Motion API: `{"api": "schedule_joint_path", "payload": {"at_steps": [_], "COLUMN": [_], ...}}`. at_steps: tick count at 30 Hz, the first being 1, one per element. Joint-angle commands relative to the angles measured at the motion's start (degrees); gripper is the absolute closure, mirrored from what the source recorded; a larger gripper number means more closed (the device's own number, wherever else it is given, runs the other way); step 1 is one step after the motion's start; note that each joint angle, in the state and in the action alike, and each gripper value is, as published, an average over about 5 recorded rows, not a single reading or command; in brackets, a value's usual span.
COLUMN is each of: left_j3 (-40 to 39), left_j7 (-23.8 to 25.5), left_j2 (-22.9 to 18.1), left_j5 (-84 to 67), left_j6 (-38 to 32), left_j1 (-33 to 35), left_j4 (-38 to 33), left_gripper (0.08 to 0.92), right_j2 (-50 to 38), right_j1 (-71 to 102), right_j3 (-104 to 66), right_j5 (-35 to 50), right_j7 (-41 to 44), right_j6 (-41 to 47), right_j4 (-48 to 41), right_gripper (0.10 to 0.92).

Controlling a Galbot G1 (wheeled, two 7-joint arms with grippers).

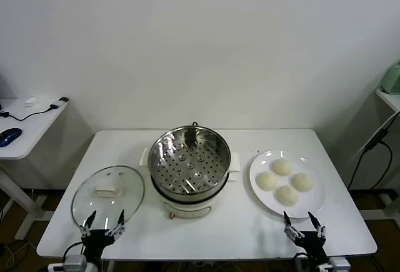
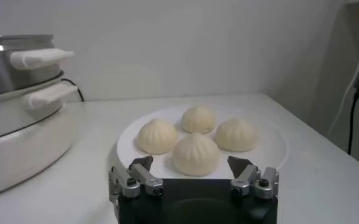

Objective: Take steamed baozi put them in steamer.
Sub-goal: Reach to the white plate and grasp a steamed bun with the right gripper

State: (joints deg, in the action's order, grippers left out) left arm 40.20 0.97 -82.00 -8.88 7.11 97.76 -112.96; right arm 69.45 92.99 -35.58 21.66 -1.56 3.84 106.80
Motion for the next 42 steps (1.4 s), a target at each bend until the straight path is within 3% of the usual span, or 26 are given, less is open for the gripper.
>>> {"api": "schedule_joint_path", "payload": {"at_steps": [1, 7, 10, 15, 23, 27, 31, 36, 42], "left_j3": [-0.17, -0.47, -0.84, -1.26, -1.49, -1.66, -1.95, -2.16, -1.80], "left_j7": [0.13, 0.17, 0.21, 0.27, 0.83, 0.94, 1.08, 1.35, 1.62], "left_j2": [0.30, 0.45, 0.61, 0.91, 0.83, 0.84, 0.87, 0.82, 0.70], "left_j5": [-0.08, -0.27, -0.28, -0.12, 0.27, 0.61, 0.99, 1.31, 1.52], "left_j6": [0.17, 0.48, 0.48, 0.55, 0.75, 0.56, 0.49, 0.59, 0.51], "left_j1": [-0.32, -0.81, -0.96, -1.38, -1.35, -1.61, -1.85, -2.17, -2.18], "left_j4": [-0.25, -0.47, -0.47, -0.10, -0.25, 0.39, 0.93, 1.24, 1.38], "left_gripper": [0.177, 0.177, 0.177, 0.177, 0.177, 0.177, 0.177, 0.177, 0.177], "right_j2": [-5.35, -17.40, -24.30, -35.49, -47.97, -48.33, -44.65, -36.47, -27.42], "right_j1": [-11.51, -30.61, -41.51, -57.86, -82.97, -97.59, -112.36, -120.53, -117.11], "right_j3": [-0.71, 5.23, 13.13, 30.01, 61.58, 77.70, 95.75, 108.73, 108.78], "right_j5": [-2.09, -2.51, -4.53, -12.55, -18.19, -20.80, -19.47, -16.88, -14.79], "right_j7": [-1.53, -0.18, 5.14, 24.25, 57.29, 68.23, 72.86, 72.17, 68.57], "right_j6": [10.42, 19.09, 18.80, 12.64, 1.36, -5.20, -6.34, -3.74, -1.77], "right_j4": [0.68, -5.74, -12.19, -22.97, -30.69, -35.35, -38.45, -43.25, -52.39], "right_gripper": [0.203, 0.203, 0.203, 0.203, 0.203, 0.203, 0.203, 0.203, 0.203]}}
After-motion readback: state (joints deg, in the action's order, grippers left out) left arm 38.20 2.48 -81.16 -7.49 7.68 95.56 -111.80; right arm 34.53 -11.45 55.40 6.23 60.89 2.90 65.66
